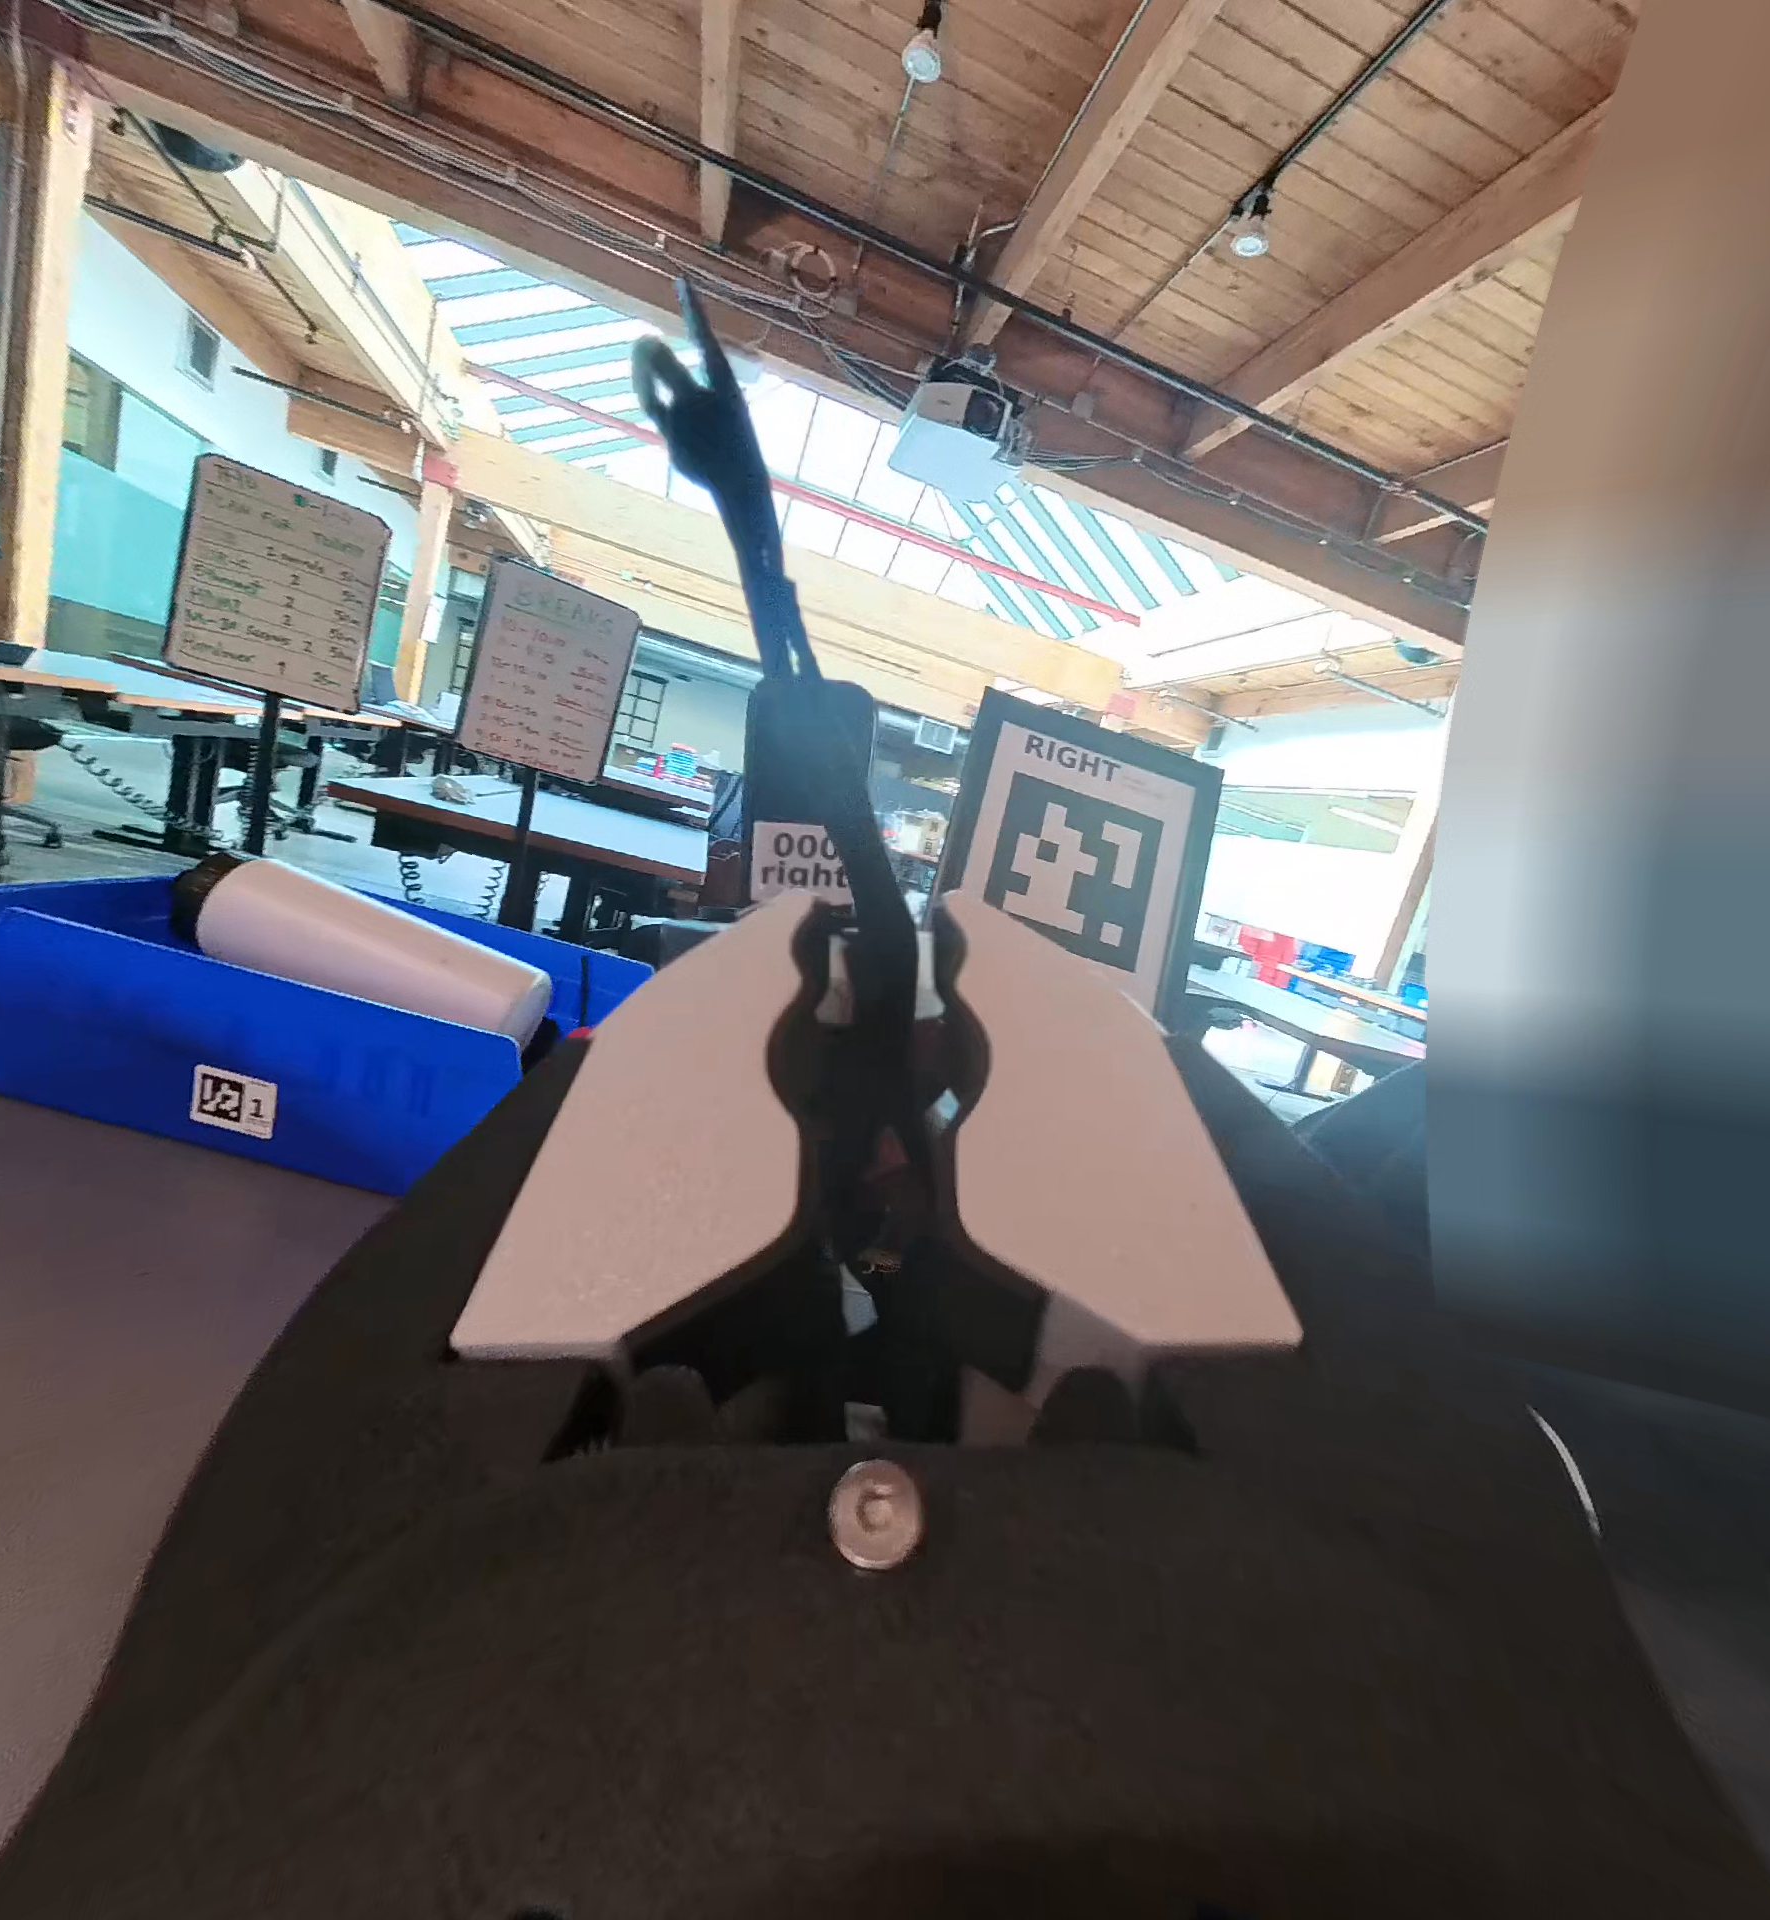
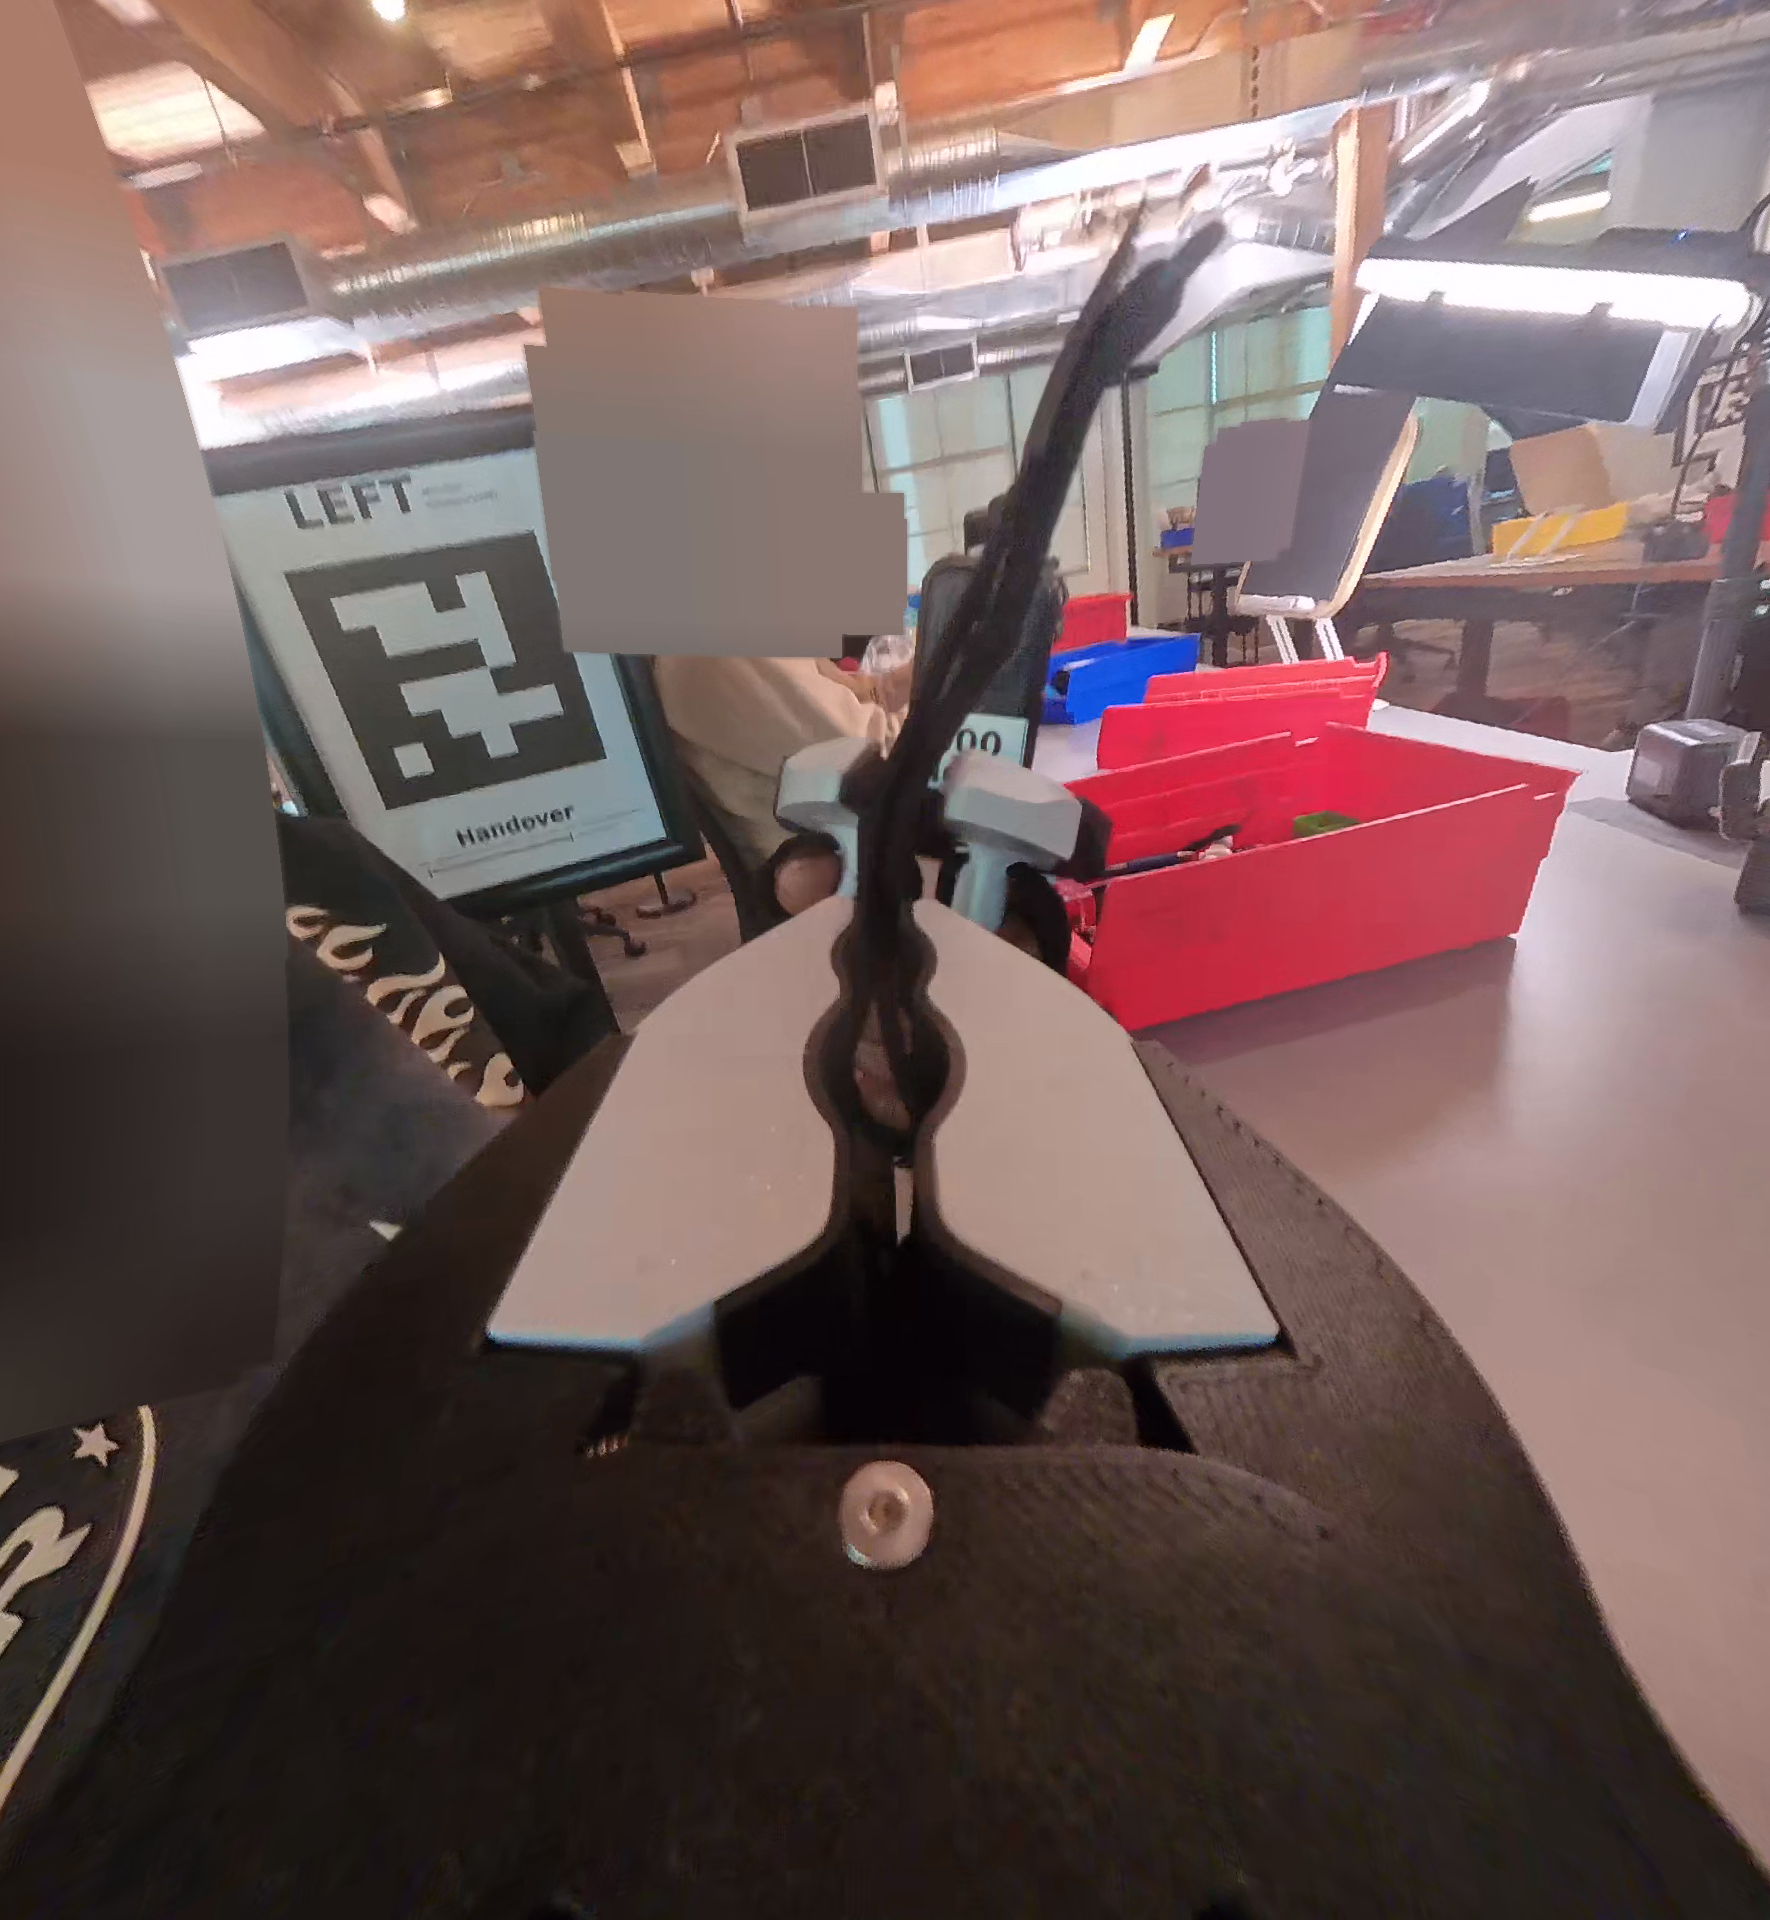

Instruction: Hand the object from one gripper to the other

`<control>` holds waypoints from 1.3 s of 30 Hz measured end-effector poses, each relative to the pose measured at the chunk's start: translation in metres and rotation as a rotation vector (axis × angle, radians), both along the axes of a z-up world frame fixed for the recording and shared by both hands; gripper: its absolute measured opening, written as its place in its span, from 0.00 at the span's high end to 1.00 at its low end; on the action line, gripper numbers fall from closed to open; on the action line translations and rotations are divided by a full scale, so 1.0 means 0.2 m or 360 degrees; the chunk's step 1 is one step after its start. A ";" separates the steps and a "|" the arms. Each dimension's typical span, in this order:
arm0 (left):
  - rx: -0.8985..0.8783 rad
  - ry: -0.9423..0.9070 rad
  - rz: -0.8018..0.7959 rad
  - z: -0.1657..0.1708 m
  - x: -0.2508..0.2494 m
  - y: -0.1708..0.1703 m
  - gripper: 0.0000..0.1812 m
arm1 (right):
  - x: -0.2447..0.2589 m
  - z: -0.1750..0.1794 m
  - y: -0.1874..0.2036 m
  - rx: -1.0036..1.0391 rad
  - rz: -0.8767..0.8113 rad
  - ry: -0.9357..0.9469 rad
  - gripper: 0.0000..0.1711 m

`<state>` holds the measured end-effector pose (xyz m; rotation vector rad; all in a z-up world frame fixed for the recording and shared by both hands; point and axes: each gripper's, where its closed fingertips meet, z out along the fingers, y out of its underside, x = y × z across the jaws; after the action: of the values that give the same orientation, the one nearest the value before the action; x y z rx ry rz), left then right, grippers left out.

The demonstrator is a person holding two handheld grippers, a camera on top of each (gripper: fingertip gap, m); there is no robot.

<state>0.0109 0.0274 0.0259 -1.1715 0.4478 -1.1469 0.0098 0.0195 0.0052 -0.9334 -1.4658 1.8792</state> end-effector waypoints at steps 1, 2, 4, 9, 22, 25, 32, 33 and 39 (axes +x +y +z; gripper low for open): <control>-0.0011 0.0016 0.0018 0.00 -0.01 0.01 0.87 | 0.00 0.02 0.01 -0.0040 -0.0008 0.0020 0.97; -0.0023 0.0054 0.0042 -0.02 -0.01 0.01 0.86 | 0.01 0.03 0.02 -0.0075 -0.0017 0.0035 0.97; -0.0025 0.0160 0.0109 -0.05 -0.01 0.03 0.86 | 0.01 0.05 0.06 -0.0099 -0.0075 0.0045 0.97; 0.0007 0.0405 0.0216 -0.11 0.05 0.05 0.92 | 0.00 0.06 0.10 -0.0095 -0.0193 0.0050 0.97; -0.0030 0.0168 0.0181 -0.05 -0.02 0.05 0.97 | 0.00 -0.02 0.02 0.0072 -0.0052 -0.0055 0.83; -0.0021 0.0195 0.0227 -0.05 -0.02 0.05 0.97 | -0.01 -0.04 0.01 0.0135 -0.0082 -0.0057 0.92; 0.0039 0.0236 0.0280 -0.03 -0.01 0.04 0.91 | 0.00 -0.02 0.02 0.0088 -0.0072 -0.0057 0.97; 0.0028 0.0255 0.0264 -0.04 -0.01 0.04 0.89 | 0.01 0.00 0.03 0.0054 -0.0069 -0.0047 0.97; -0.0057 0.0393 0.0092 -0.13 0.08 0.03 0.88 | 0.03 0.03 0.06 -0.0041 -0.0052 -0.0047 0.97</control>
<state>0.0263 0.0335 0.0006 -1.3560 0.5794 -0.9671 0.0158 0.0310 0.0102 -0.9952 -1.4378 1.8720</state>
